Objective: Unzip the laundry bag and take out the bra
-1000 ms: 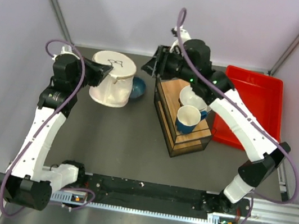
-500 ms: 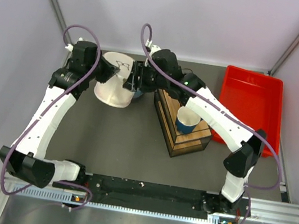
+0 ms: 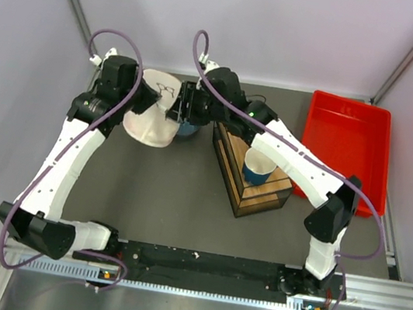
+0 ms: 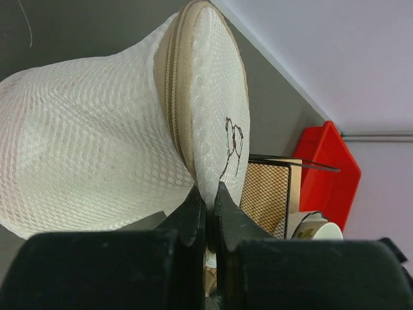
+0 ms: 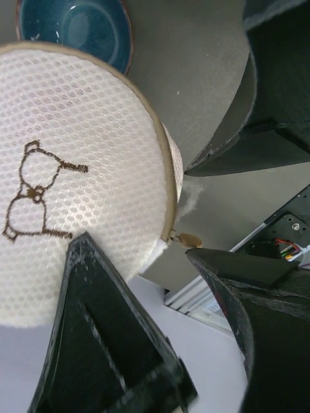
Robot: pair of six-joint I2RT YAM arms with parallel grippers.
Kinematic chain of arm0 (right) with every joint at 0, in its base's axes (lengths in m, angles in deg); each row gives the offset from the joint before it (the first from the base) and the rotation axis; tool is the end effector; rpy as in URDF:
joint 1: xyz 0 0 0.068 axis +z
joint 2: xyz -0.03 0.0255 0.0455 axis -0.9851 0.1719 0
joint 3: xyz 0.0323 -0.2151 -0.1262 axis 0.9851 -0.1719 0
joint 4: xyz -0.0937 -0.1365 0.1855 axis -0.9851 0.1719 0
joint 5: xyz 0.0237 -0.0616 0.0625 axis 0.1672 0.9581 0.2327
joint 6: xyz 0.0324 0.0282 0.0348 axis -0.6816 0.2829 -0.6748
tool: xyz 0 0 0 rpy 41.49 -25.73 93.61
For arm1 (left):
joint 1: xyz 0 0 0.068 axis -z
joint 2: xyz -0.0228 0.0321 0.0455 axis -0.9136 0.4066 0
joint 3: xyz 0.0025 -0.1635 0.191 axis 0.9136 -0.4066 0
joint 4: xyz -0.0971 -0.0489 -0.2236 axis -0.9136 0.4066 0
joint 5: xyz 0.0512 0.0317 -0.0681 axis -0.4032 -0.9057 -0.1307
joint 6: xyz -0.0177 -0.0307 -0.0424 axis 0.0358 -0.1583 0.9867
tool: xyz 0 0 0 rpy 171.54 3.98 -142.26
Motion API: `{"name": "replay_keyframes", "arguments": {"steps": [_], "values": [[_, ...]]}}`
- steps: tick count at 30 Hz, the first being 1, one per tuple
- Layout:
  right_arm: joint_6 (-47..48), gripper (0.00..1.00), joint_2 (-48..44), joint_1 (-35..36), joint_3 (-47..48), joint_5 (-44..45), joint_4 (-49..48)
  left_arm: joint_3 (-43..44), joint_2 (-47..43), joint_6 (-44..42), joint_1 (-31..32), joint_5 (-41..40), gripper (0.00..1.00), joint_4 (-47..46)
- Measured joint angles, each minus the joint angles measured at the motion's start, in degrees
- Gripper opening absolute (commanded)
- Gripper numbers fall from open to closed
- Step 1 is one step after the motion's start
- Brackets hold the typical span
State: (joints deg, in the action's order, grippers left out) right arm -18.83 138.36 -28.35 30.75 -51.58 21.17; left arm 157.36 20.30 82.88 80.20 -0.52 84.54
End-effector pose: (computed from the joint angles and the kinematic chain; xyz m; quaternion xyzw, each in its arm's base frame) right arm 0.2530 0.3269 0.3847 -0.1376 0.8330 0.4011 0.3553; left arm 0.2508 -0.0592 0.3948 -0.3232 0.8024 -0.2440 0.4383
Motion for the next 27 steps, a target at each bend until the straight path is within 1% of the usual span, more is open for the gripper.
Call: {"name": "replay_keyframes", "arguments": {"steps": [3,8,15,17,27], "values": [[0.57,0.49,1.14,0.26,0.28,-0.87,-0.15,4.26,0.96,-2.60,1.95,-2.10,0.00,2.51],[2.12,0.47,2.36,0.66,0.33,-2.84,-0.59,11.04,2.58,-6.38,4.46,-4.55,0.00,3.50],[4.20,0.47,2.40,0.70,0.00,-4.66,-2.97,11.65,3.23,-9.14,4.72,-6.14,0.00,4.83],[4.52,0.48,1.75,0.70,-1.36,-4.68,-4.11,11.65,3.48,-9.81,4.74,-6.82,0.00,5.35],[3.85,0.48,0.31,0.70,-2.19,-7.72,-6.99,11.65,3.61,-12.07,4.74,-8.37,0.00,6.23]]}}
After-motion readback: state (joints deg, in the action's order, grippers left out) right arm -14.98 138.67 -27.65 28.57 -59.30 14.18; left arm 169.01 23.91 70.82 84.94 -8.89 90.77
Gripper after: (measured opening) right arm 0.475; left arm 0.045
